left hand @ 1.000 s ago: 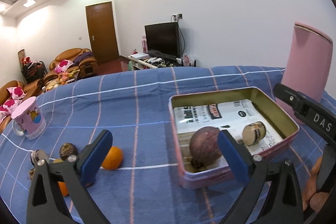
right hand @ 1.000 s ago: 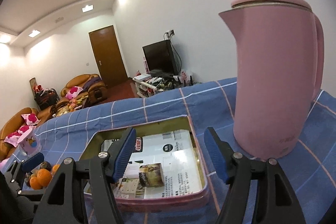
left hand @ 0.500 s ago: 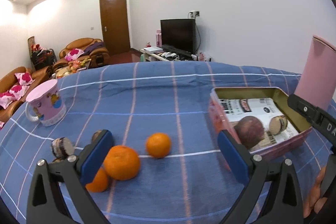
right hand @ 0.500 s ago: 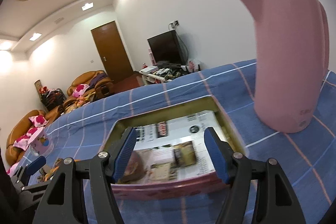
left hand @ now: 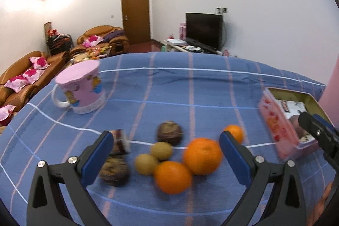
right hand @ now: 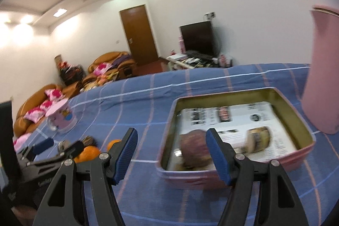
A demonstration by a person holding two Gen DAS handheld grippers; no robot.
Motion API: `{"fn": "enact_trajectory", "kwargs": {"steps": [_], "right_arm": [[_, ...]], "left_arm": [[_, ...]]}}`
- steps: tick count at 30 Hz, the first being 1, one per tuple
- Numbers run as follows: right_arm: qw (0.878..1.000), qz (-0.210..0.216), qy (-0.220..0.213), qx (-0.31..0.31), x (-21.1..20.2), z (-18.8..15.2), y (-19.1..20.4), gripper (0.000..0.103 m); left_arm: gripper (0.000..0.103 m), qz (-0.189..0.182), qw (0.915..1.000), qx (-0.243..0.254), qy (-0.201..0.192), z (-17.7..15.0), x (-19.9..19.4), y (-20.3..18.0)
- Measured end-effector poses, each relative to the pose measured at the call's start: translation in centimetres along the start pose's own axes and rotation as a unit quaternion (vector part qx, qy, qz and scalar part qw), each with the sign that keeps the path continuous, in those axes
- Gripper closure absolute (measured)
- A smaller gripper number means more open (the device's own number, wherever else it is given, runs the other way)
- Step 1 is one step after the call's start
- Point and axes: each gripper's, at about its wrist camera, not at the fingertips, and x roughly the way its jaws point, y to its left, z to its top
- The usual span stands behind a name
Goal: Organize fruits
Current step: 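Grasp a brown round fruit with the left tool while the right tool grasps an orange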
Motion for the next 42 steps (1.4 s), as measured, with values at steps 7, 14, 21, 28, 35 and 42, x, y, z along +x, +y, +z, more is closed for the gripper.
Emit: {"fn": "enact_trajectory", "kwargs": {"steps": [7, 14, 21, 28, 35, 42], "right_arm": [[0.998, 0.023, 0.04, -0.048, 2.5, -0.3, 4.4, 0.035], [0.993, 0.007, 0.076, -0.089, 5.0, -0.6, 8.1, 0.044], [0.989, 0.01, 0.13, -0.07, 8.1, -0.5, 8.4, 0.052], [0.982, 0.035, 0.178, -0.041, 10.5, -1.0, 8.3, 0.052], [0.98, 0.05, 0.192, -0.035, 9.9, -1.4, 8.0, 0.057], [0.98, 0.044, 0.189, -0.043, 10.2, -1.3, 8.1, 0.059]], "left_arm": [[0.001, 0.031, 0.9987, -0.027, 0.03, 0.0, 1.3, 4.8], [0.001, 0.022, 0.9975, -0.027, 0.061, -0.4, 2.3, 7.6], [0.001, 0.005, 0.9947, -0.027, 0.099, -0.8, 3.3, 8.4], [0.004, -0.005, 0.9884, -0.047, 0.144, -1.5, 4.6, 9.1], [0.039, -0.017, 0.9897, -0.039, 0.137, -1.5, 3.9, 8.8], [0.046, -0.01, 0.9901, -0.011, 0.14, -1.8, 3.6, 8.0]]}}
